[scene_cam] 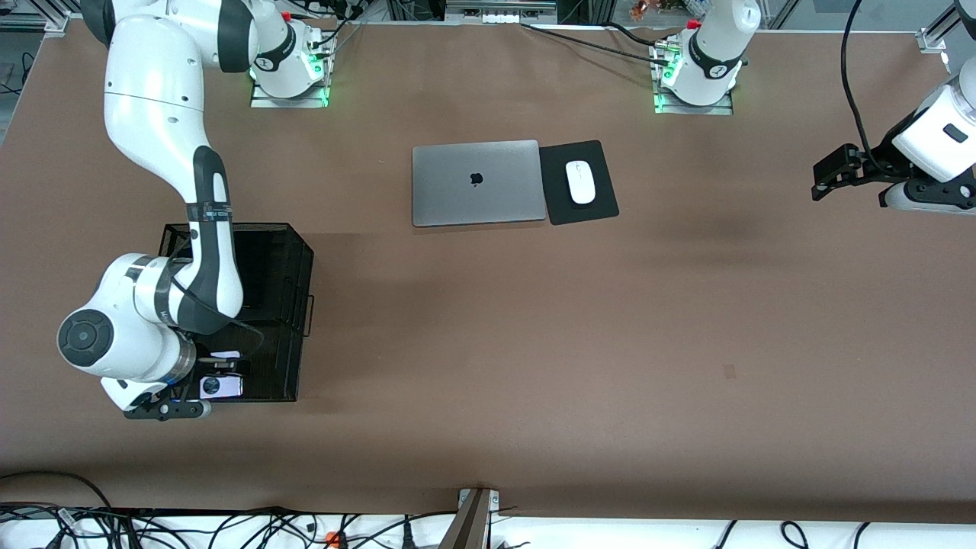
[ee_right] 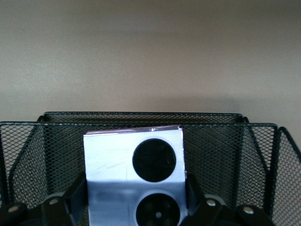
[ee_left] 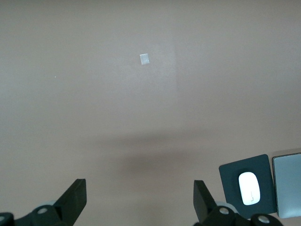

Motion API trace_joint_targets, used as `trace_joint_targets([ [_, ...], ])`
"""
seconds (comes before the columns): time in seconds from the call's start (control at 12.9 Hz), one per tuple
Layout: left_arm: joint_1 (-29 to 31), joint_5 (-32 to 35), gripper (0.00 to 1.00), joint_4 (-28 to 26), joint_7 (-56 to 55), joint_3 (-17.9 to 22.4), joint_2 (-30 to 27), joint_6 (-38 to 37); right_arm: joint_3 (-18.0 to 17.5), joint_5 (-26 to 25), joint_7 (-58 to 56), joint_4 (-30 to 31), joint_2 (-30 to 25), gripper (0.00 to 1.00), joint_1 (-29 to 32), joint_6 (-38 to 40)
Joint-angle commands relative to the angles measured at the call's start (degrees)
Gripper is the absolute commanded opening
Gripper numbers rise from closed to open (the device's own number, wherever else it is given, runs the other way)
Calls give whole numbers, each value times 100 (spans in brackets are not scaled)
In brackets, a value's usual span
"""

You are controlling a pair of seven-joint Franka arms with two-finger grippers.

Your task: Place phones with both arms

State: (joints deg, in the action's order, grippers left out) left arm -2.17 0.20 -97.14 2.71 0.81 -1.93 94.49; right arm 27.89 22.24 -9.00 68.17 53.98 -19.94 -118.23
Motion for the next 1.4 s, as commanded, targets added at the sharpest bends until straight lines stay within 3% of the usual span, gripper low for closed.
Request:
trace_joint_targets([
  [0.0, -3, -90, 100, 125, -34, -2, 26, -115, -29, 157, -23, 118, -159, 100, -10, -51],
  [0.16, -3, -90, 100, 125, -34, -2, 26, -115, -21, 167, -67, 100, -317, 100, -36, 141],
  [0.31, -3, -90, 100, 125, -34, -2, 26, -115, 32, 88, -85, 82, -781, 100, -53, 990],
  [0.47, -3, -90, 100, 125, -34, -2, 26, -115, 23, -454, -94, 108, -1300, 100, -80, 1485],
  [0.7, -3, -90, 100, 125, -34, -2, 26, -115, 32, -764, -94, 196, -1828, 100, -203, 2066],
  [1.16, 6, -90, 100, 125, -34, -2, 26, -115, -20, -1695, -111, 1872, -3698, 100, -484, 1935],
  [1.32, 6, -90, 100, 125, -34, -2, 26, -115, -300, -2091, -68, 2435, -4340, 100, -266, 1883],
])
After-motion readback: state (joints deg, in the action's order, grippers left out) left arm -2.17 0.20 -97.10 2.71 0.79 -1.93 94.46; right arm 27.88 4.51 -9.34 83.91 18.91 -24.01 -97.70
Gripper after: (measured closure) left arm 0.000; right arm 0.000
